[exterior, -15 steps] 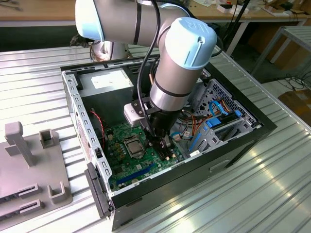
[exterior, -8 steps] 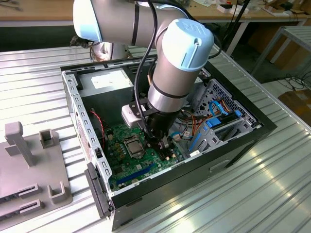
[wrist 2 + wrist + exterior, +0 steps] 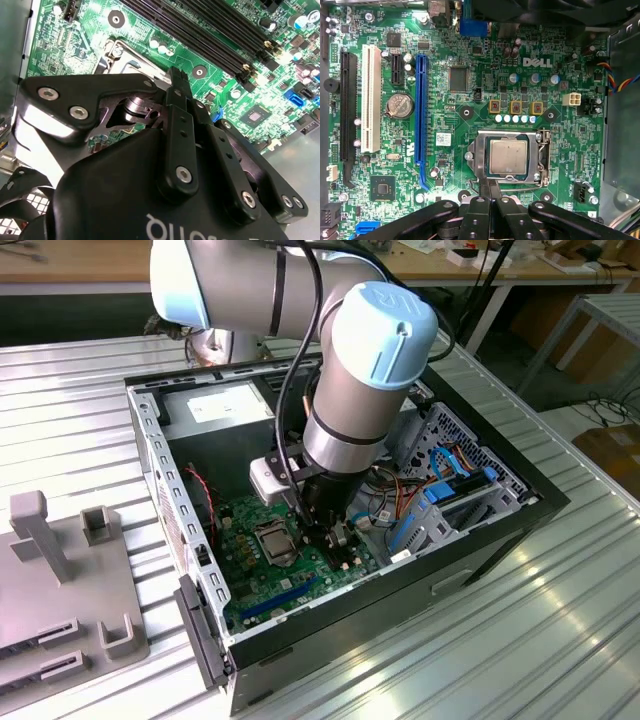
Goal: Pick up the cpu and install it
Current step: 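Install the first cpu locking lever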
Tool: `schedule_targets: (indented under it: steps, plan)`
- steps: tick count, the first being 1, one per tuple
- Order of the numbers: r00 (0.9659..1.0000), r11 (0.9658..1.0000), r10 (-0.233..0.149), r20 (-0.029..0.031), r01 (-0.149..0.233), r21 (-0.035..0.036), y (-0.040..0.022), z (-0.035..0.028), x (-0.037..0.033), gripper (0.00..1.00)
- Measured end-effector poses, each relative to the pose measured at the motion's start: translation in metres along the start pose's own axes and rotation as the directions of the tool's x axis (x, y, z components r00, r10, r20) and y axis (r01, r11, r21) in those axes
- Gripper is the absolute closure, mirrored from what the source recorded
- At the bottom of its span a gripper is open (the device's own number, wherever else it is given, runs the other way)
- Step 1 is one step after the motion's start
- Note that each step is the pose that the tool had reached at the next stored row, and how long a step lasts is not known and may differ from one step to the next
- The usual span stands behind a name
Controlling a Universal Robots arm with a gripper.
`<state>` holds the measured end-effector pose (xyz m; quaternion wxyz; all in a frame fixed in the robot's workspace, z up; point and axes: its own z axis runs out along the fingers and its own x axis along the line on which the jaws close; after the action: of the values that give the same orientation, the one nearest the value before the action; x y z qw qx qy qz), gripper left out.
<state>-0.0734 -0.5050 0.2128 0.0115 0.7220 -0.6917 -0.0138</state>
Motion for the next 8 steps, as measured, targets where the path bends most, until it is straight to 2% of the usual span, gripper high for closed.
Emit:
schedule_targets:
  steps: [3,4,8]
  plan:
    - [1.0,1.0,-0.003,-0.0001,0.003,-0.0001,-0.0034,0.0097,0.0002,0.89]
    - [1.0,1.0,-0.004,-0.0001,0.004,-0.0001,-0.0061,0.0103,0.0003,0.89]
    - [1.0,1.0,-0.005,-0.0003,0.005,-0.0001,-0.0075,0.0115,0.0004,0.89]
